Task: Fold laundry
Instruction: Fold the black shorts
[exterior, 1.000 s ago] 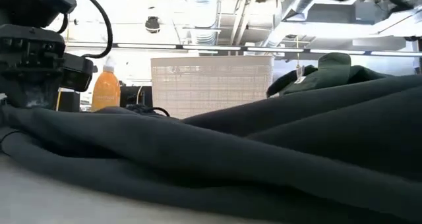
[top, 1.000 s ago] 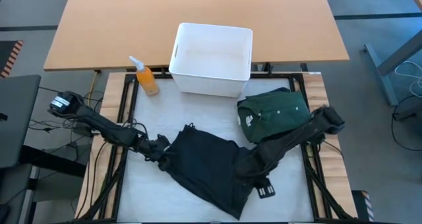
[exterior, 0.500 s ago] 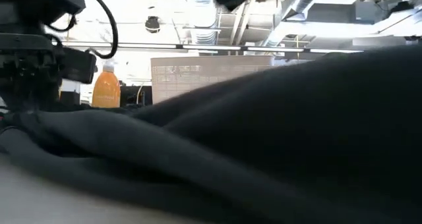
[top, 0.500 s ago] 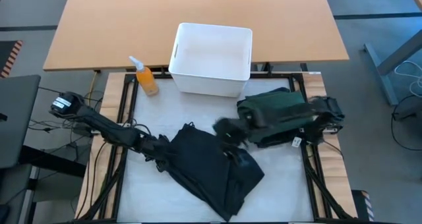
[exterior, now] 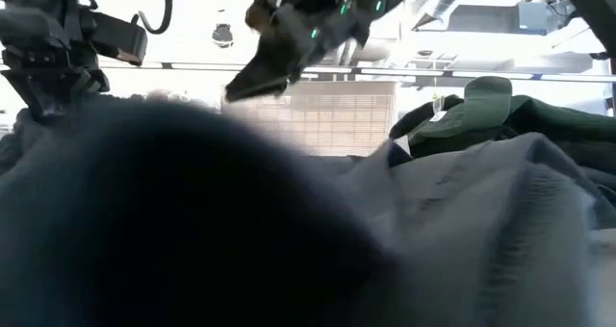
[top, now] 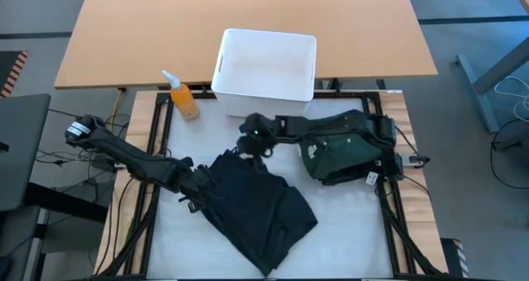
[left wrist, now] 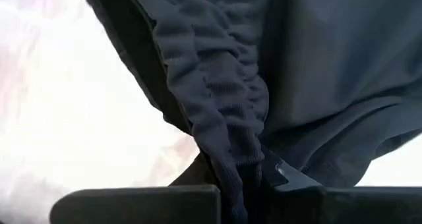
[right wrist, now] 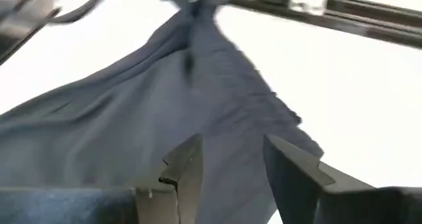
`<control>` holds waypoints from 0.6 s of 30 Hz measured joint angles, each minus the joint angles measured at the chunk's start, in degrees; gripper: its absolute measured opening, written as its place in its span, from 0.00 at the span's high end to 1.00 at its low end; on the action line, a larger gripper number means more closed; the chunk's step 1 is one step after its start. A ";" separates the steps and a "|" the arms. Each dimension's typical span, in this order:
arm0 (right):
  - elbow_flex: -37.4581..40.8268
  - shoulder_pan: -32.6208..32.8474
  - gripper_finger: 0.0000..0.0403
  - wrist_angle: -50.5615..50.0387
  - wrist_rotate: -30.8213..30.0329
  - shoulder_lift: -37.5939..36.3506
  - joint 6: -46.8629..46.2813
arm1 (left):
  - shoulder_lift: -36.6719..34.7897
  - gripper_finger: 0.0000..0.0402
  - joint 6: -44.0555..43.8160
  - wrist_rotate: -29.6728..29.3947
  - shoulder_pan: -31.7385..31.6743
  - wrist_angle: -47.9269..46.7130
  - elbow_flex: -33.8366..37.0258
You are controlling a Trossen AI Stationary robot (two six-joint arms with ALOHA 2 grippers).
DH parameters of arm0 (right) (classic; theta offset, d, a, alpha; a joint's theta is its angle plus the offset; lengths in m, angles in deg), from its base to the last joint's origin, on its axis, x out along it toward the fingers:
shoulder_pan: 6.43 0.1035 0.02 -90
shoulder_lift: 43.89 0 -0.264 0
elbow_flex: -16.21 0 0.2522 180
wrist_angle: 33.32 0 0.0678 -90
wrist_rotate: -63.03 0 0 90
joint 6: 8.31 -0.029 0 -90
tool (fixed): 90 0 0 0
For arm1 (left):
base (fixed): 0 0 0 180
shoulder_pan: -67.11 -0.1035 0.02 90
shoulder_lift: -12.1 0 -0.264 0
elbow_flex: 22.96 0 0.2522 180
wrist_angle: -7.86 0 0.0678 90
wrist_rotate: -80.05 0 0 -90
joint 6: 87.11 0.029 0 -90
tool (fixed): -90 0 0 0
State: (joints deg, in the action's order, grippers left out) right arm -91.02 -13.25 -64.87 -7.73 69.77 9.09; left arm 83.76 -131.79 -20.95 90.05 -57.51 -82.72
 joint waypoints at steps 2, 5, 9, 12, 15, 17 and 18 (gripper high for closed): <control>0.01 -2.02 0.55 4.03 1.06 1.94 -3.03 | 0.64 0.99 -0.45 -0.44 0.00 -0.05 0.37; -0.01 -4.40 0.54 7.96 3.71 4.86 -4.75 | 1.70 0.99 -0.90 -1.23 0.00 0.39 0.49; -0.03 -5.73 0.46 9.28 4.71 7.76 -5.64 | 5.96 0.99 1.55 1.12 -0.18 3.08 0.48; -0.06 -5.85 0.37 9.22 5.67 9.46 -9.04 | 10.51 0.99 4.29 2.92 -0.40 5.65 0.48; -0.08 -5.97 0.29 6.39 8.79 10.45 -10.73 | 13.19 0.99 5.16 1.79 -0.44 6.12 0.46; -0.08 -6.01 0.24 3.79 8.76 10.49 -9.34 | 14.00 0.99 5.35 1.20 -0.48 6.29 0.46; -0.08 -5.81 0.22 3.51 7.80 10.49 -8.50 | 14.17 0.99 5.74 1.19 -0.50 6.41 0.44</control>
State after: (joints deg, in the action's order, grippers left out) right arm -91.09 -19.06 -61.37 0.07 80.27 0.60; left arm 97.93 -126.06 -19.76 89.55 -51.10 -82.28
